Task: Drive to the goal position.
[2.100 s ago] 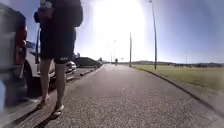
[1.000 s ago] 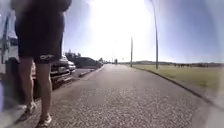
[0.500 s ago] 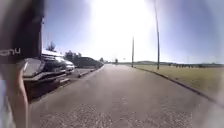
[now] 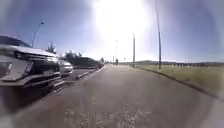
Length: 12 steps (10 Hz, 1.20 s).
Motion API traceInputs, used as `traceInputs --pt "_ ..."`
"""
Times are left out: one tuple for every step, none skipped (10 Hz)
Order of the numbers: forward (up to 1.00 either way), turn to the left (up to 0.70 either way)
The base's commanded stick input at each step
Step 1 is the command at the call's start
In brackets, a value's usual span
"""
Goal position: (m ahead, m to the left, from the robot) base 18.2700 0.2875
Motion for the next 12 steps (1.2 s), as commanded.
traceInputs --pt "1.00 0.00" --pt "1.00 0.00" --pt "1.00 0.00" --pt "1.00 0.00" --pt "1.00 0.00" --pt "1.00 0.00" --pt "1.00 0.00" --pt "1.00 0.00" --pt "1.00 0.00" --pt "1.00 0.00" --pt "1.00 0.00" --pt "1.00 0.00"
